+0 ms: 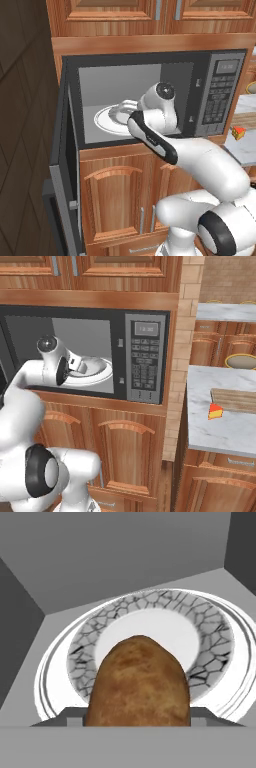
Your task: Retrieve the reheated potato from the microwave, then place the potato, cheese, and condiment on the cutting board.
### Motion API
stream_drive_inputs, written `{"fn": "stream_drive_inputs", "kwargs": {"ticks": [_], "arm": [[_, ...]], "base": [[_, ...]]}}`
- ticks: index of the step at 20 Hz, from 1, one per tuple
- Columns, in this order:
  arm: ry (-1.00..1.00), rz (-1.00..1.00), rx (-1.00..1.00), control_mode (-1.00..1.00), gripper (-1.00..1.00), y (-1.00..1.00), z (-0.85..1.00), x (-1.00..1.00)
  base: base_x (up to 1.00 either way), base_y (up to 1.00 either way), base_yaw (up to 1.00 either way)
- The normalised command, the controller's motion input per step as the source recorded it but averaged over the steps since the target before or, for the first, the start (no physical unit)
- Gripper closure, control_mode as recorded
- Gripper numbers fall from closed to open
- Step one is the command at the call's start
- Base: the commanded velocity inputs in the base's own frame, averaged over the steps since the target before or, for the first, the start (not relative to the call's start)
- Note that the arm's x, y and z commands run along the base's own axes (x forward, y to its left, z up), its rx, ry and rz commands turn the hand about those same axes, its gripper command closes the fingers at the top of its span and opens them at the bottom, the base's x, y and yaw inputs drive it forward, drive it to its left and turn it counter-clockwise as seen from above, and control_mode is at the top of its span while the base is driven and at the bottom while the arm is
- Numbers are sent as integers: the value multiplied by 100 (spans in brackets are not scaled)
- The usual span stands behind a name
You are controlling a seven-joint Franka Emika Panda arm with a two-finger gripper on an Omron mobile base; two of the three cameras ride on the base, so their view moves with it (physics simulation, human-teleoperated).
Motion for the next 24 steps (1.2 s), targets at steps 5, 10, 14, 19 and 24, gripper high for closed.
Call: {"fn": "stream_drive_inputs", "kwargs": {"ticks": [5, 10, 14, 19, 24], "arm": [[0, 21, 0, -100, 100, -9, 34, -83], [0, 15, 0, -100, 100, -6, 25, -82], [5, 8, 0, -100, 100, 0, 30, -74], [3, 3, 0, -100, 100, -3, 31, -76], [0, 0, -8, -100, 100, -11, 25, -63]], "base": [[0, 0, 0], [0, 0, 0], [0, 0, 0], [0, 0, 0], [0, 0, 0]]}}
